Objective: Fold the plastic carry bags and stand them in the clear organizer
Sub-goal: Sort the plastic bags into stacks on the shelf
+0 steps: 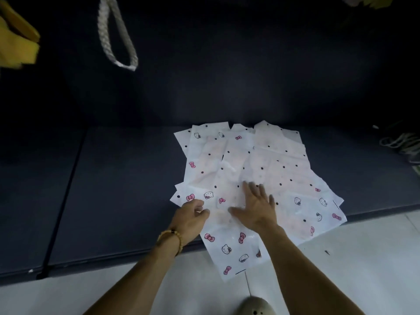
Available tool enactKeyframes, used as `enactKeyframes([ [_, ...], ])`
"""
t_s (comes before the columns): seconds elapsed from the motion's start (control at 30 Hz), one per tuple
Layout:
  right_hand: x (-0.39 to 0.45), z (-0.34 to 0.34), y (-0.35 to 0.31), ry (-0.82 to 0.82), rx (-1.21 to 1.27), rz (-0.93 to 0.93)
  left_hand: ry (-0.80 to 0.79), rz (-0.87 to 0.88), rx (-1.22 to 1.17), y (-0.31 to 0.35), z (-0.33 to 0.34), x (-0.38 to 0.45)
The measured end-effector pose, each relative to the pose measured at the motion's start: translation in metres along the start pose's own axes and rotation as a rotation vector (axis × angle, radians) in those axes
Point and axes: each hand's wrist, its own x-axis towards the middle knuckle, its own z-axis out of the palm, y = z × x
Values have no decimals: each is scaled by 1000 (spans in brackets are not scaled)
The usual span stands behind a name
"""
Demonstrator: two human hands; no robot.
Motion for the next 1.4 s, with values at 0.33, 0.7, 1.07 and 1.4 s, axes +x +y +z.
enactKeyframes([
  [0.33, -26, -6, -49, 119, 25, -437, 56, -176, -413, 25, 4, 4],
  [0.7, 1, -22, 58, 173, 315, 186, 223, -117, -344, 2, -27, -22],
  [1.07, 52, -12, 76, 291, 71, 33, 233, -207, -386, 22, -3, -24],
  [1.4, 37, -1, 80, 329, 138, 37, 282, -254, -347, 36, -14, -41],
])
